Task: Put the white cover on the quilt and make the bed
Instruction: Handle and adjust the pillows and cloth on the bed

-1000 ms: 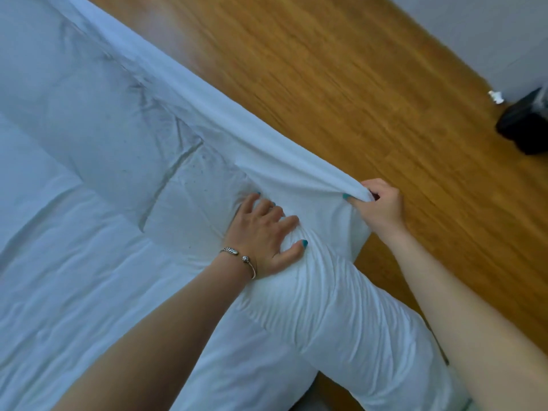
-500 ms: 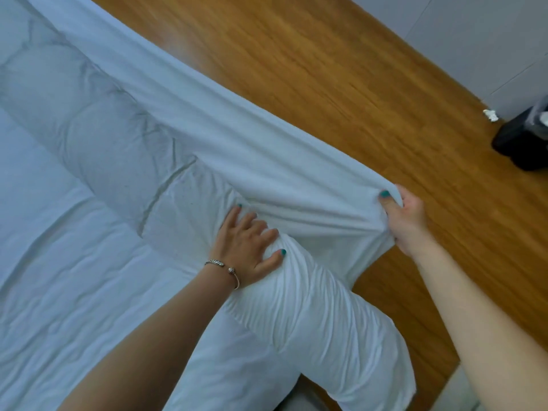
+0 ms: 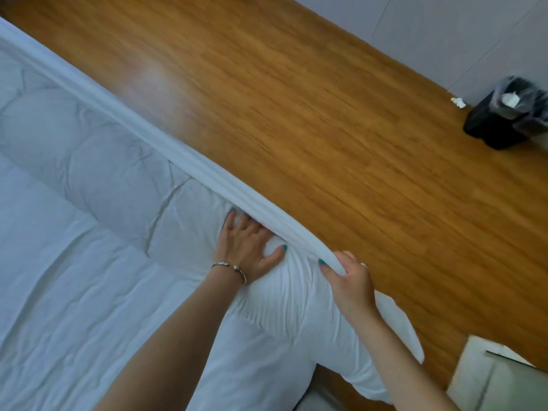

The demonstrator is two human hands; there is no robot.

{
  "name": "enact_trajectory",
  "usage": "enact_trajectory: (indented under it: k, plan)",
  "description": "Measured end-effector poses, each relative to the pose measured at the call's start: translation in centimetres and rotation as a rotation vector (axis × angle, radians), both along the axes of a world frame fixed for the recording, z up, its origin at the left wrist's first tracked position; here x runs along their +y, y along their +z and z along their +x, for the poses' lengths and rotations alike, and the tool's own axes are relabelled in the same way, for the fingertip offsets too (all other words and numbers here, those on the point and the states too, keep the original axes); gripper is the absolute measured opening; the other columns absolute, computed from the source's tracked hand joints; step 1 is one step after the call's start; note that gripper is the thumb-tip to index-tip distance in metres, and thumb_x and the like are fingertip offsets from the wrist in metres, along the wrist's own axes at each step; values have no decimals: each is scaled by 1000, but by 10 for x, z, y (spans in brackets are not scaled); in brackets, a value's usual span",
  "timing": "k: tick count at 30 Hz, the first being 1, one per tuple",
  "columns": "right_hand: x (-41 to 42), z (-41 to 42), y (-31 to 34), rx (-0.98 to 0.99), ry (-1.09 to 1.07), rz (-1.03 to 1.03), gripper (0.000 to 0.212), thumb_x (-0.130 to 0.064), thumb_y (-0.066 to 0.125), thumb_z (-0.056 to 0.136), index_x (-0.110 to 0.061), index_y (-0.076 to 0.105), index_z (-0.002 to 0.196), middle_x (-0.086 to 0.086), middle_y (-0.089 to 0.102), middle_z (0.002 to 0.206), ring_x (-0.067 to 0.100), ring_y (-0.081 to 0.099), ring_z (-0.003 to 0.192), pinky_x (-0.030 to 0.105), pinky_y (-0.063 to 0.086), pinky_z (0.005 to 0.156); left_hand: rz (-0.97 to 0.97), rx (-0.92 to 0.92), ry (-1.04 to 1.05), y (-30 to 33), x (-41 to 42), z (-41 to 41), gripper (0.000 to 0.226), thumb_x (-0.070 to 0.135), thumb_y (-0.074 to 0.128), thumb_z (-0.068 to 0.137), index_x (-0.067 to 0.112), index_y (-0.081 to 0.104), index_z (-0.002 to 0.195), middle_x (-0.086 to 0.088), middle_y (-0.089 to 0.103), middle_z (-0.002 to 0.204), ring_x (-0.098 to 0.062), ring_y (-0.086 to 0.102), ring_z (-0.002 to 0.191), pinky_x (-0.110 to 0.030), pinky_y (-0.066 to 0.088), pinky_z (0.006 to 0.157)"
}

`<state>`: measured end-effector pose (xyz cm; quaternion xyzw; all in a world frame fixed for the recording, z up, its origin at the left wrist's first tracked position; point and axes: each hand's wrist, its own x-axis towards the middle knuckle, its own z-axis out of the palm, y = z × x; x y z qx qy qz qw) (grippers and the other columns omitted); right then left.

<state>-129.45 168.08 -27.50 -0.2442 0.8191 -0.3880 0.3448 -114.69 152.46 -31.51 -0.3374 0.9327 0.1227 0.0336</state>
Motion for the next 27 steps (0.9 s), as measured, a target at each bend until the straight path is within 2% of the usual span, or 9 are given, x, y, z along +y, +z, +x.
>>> enact_trajectory:
  k: [2, 4, 7, 10, 14, 19, 23, 25, 27]
  plan:
    - [9, 32, 7, 14, -45, -56, 22, -16, 68, 89, -36, 66, 80, -11, 64, 75, 2, 59, 71, 15, 45, 63, -38, 22, -23, 1, 1, 2, 56, 62, 37, 83, 26, 72, 107, 3, 72, 101, -25, 60, 112, -51, 28, 108]
    - [14, 58, 7, -36, -143, -112, 17, -18, 69, 88, -30, 69, 78, -6, 64, 66, 6, 56, 59, 22, 46, 57, -63, 20, 1, 5, 0, 4, 51, 63, 36, 79, 24, 69, 79, 3, 67, 74, -27, 64, 88, -47, 38, 95]
    - [26, 78, -4, 180, -129, -103, 9, -33, 64, 82, -30, 71, 85, -14, 67, 67, 4, 60, 62, 30, 53, 58, -43, -49, 33, 18, 0, 0, 34, 54, 38, 79, 24, 39, 62, 10, 35, 59, -21, 50, 68, -37, 33, 75]
    - [34, 74, -27, 401, -6, -86, 25, -34, 70, 80, -28, 69, 105, -21, 67, 81, 5, 65, 73, 34, 57, 58, 22, -120, -3, 22, -5, -2, 32, 44, 40, 84, 25, 27, 62, 10, 29, 61, -16, 38, 70, -32, 25, 71]
    - [31, 60, -48, 475, 47, -20, 54, -38, 86, 69, -29, 54, 112, -18, 61, 81, 12, 63, 65, 30, 51, 48, 130, 411, -127, 13, -15, 27, 34, 36, 47, 81, 20, 41, 52, 7, 43, 51, -18, 41, 53, -28, 27, 59]
    - [36, 72, -70, 850, 232, -62, 57, -8, 74, 67, -22, 50, 116, -3, 71, 76, 19, 63, 50, 25, 45, 41, -266, 804, -234, 34, -1, 71, 17, 27, 68, 77, 12, 75, 80, 0, 73, 88, -24, 68, 87, -35, 50, 82]
    - [39, 78, -74, 928, 234, -99, 62, -6, 83, 64, -19, 53, 116, -3, 67, 68, 15, 62, 50, 24, 46, 44, -151, 62, -539, 26, -1, 44, 108, 83, 62, 48, 16, 51, 131, -2, 55, 124, -25, 51, 119, -55, 25, 112]
    - [41, 80, -74, 914, 230, -97, 63, -7, 87, 61, -19, 53, 113, -4, 67, 68, 15, 62, 50, 22, 44, 45, -113, -109, -603, 13, 13, 35, 109, 77, 74, 34, 16, 49, 120, -1, 54, 110, -23, 54, 100, -48, 33, 103]
    - [45, 85, -74, 836, 209, -89, 58, -14, 88, 60, -21, 50, 104, -4, 65, 68, 16, 61, 50, 20, 42, 44, -144, -24, -624, 1, 31, 39, 83, 52, 85, 37, 17, 46, 102, 1, 54, 91, -21, 51, 80, -36, 35, 80]
